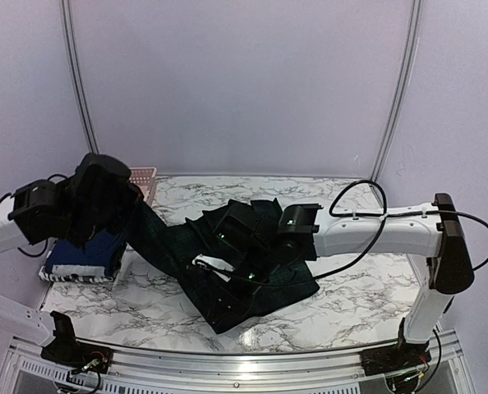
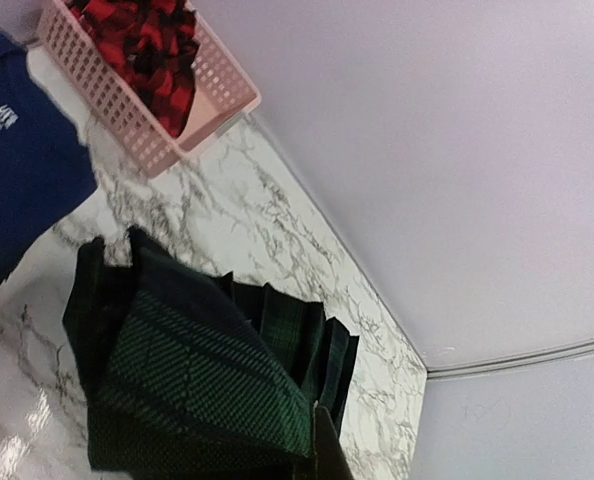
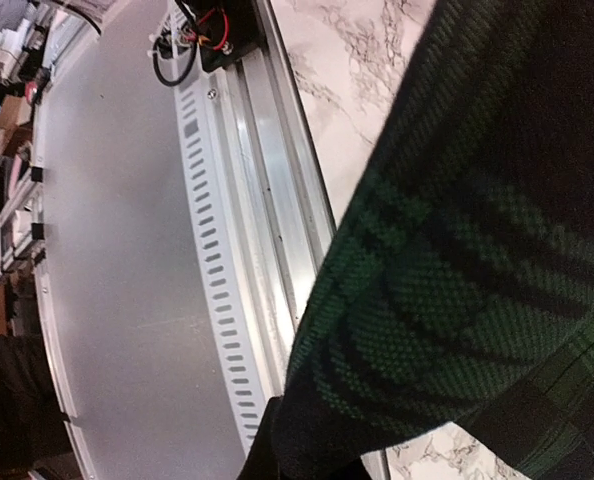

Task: Fold and stack the mixed laundry pile
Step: Pick up the flattened skirt from the center of the board, then fold the flattened skirt at the center of the board, then smooth out the rectangle-folded skirt at the center of the board, then pick up the rectangle-folded skirt from the center of the board.

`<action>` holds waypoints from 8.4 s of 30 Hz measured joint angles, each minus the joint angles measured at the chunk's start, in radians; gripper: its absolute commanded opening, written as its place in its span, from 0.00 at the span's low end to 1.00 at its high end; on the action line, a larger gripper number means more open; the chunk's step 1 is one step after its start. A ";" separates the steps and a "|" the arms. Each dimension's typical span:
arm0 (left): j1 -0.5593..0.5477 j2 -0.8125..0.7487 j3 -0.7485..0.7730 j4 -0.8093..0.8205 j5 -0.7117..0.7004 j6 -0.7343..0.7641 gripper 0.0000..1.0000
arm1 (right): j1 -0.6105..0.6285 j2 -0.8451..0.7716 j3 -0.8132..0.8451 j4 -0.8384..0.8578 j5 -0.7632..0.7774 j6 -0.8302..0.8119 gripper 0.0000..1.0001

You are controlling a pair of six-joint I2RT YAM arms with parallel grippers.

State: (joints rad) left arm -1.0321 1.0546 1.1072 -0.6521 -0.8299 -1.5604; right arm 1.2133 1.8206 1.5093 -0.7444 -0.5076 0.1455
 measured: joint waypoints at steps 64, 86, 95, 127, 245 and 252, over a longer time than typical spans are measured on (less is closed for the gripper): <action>0.206 1.499 1.255 0.626 0.964 0.658 0.00 | -0.884 -0.297 -0.744 0.140 -0.173 0.082 0.00; 0.270 1.257 0.935 0.528 0.853 0.827 0.99 | -0.894 -0.366 -0.587 -0.005 -0.079 0.054 0.42; 0.233 0.969 0.550 0.571 1.007 0.901 0.99 | -0.895 -0.295 -0.576 0.061 -0.157 0.065 0.35; 0.133 0.801 0.219 0.729 1.281 0.875 0.92 | -0.799 -0.279 -0.485 0.225 -0.385 0.147 0.34; -0.388 0.755 0.105 0.422 0.328 1.971 0.00 | -0.673 0.120 -0.132 0.272 -0.319 0.011 0.41; -0.389 0.709 0.144 0.266 0.403 1.904 0.00 | -0.646 0.188 -0.156 0.382 -0.373 0.055 0.39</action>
State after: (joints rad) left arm -1.4212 1.7634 1.2510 -0.3862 -0.4271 0.3431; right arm 0.5671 2.0087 1.3537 -0.3622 -0.8810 0.2005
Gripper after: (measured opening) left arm 0.031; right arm 0.399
